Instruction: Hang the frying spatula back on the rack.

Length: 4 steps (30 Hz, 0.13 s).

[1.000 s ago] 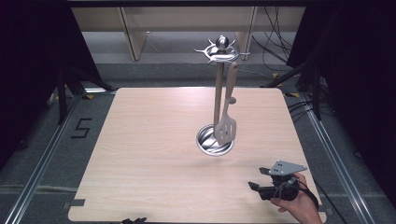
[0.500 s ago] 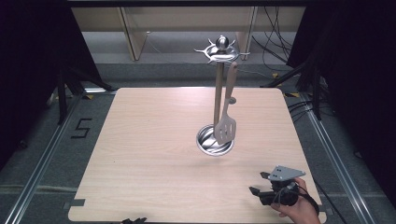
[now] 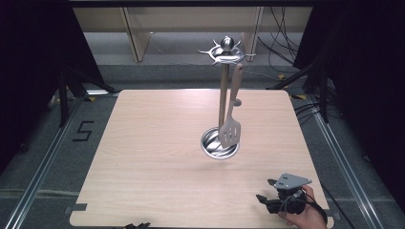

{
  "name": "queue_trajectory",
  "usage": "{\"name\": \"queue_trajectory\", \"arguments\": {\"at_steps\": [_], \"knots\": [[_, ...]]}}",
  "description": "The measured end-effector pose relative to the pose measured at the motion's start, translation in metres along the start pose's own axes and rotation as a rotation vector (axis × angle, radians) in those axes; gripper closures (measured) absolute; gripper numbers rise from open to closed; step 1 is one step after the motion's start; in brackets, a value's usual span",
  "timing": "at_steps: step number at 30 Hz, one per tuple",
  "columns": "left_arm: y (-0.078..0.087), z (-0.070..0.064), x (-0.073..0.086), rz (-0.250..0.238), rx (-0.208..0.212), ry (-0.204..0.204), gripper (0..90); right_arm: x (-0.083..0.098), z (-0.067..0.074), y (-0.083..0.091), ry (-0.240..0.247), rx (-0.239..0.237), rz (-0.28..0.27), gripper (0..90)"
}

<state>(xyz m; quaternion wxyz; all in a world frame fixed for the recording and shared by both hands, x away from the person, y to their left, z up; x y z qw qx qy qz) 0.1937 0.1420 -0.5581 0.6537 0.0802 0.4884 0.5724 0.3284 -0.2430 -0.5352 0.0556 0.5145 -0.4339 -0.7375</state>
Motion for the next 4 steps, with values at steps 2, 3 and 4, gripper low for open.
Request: {"name": "queue_trajectory", "arguments": {"at_steps": [2, 3, 4], "knots": [[-0.0001, 0.0002, 0.0002, 0.003, 0.0, -0.004, 18.4, 0.0015, 0.0, 0.0011, -0.014, 0.002, 0.008, 30.3], [-0.0001, -0.0001, 0.0001, 0.002, 0.001, -0.003, 18.4, 0.0018, -0.0014, 0.0011, -0.007, 0.01, 0.002, 30.3], [-0.0002, -0.0004, -0.0001, -0.001, 0.002, -0.002, 18.4, 0.0019, -0.0023, 0.0015, -0.007, 0.012, -0.001, 30.3]]}}
Point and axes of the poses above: each handheld gripper's, and its own axes: y roughly backward along the jaws, x roughly out of its underside, z roughly to its left, the point moved 7 cm from there along -y, roughly forward along the jaws, and after that the axes turned 10 degrees about -x, right-handed, at the moved point
